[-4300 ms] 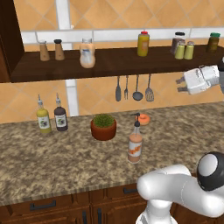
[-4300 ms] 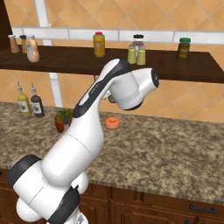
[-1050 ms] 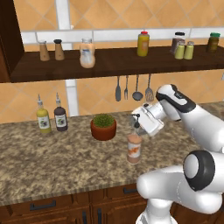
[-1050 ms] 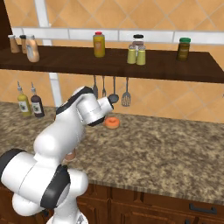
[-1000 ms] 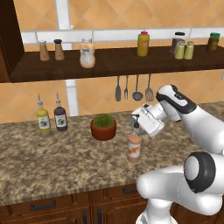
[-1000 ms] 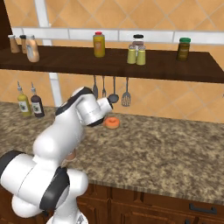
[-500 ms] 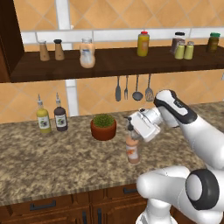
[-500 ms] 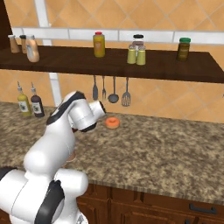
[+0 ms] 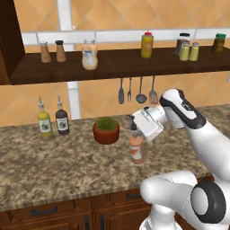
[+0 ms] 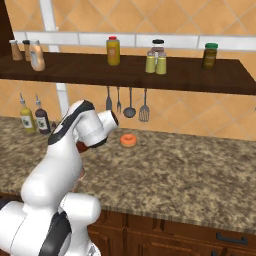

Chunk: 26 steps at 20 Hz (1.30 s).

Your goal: Put the shaker and condiment bottle from the counter next to their counterparts in the cabinet.

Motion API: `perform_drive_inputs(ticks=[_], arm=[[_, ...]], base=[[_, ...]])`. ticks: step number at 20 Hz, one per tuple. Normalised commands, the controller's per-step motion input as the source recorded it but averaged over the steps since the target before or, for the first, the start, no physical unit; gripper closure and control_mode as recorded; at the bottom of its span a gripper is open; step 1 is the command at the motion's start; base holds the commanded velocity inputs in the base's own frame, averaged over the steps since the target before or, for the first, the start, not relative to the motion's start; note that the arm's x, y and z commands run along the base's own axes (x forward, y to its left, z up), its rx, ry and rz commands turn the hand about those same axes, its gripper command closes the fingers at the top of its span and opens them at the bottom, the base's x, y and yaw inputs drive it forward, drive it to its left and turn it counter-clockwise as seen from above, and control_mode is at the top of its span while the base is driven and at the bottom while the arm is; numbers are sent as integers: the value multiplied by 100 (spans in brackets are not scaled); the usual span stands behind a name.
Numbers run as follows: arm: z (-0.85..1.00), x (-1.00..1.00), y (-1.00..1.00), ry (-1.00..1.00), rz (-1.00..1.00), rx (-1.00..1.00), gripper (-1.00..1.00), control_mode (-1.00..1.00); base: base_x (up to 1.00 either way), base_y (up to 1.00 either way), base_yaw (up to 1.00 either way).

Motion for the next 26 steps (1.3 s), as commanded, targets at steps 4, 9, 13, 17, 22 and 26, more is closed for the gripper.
perform_drive_inputs(ticks=[4,9,13,17,22,26], arm=[[98,0,-12,5,-19,0,100,-100],[75,-17,-12,8,-20,8,100,-100],[59,-7,-6,7,-11,11,100,-100],[60,-21,0,5,-3,12,100,-100],[58,-47,0,2,-1,6,100,-100],[65,-61,0,0,-1,0,100,-100]], base=[[0,0,0],[0,0,0],[0,0,0],[0,0,0],[0,0,0],[0,0,0]])
